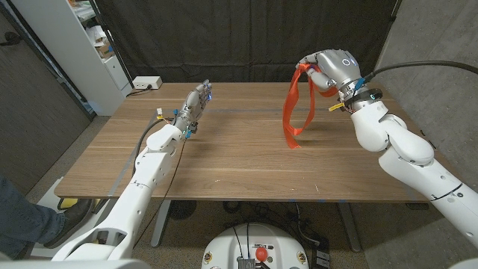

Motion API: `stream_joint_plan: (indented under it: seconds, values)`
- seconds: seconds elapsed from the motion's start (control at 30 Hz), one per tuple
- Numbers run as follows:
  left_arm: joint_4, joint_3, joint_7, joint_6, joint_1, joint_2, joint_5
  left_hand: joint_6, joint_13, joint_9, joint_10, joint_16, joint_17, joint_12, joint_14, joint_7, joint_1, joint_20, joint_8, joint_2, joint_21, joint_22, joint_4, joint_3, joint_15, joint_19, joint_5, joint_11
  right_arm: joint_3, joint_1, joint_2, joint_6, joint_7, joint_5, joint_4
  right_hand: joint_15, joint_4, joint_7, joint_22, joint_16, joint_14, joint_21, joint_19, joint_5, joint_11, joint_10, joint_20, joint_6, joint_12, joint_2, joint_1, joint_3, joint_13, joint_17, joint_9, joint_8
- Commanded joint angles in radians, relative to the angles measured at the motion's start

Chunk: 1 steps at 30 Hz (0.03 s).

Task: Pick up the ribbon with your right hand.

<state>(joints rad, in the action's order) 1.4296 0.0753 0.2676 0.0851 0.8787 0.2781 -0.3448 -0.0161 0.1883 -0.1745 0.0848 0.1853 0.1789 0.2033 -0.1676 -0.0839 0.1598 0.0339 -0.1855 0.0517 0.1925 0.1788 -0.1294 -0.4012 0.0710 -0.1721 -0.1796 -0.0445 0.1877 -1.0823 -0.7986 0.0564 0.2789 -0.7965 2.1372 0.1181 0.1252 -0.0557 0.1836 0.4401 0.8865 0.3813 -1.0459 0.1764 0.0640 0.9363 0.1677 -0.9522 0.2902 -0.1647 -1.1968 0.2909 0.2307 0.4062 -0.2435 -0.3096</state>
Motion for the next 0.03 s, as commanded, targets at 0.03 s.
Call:
stream_joint_plan:
  seconds: [0.03]
  values:
    - [0.049, -0.01, -0.015, -0.014, 0.032, 0.016, -0.002, 0.005, 0.005, -0.004, 0.002, 0.003, 0.004, 0.007, -0.014, -0.004, -0.002, 0.001, -0.003, 0.007, 0.005, 0.002, -0.005, -0.003, 0.004, -0.075, 0.003, -0.001, -0.003, -0.006, 0.013, -0.016, 0.015, -0.003, -0.003, 0.097, 0.0, 0.001, 0.003, -0.003, 0.008, 0.007, -0.001, -0.002, -0.005, 0.004, 0.006, -0.009, 0.003, 0.001, -0.011, -0.001, 0.002, 0.002, -0.004, 0.001]
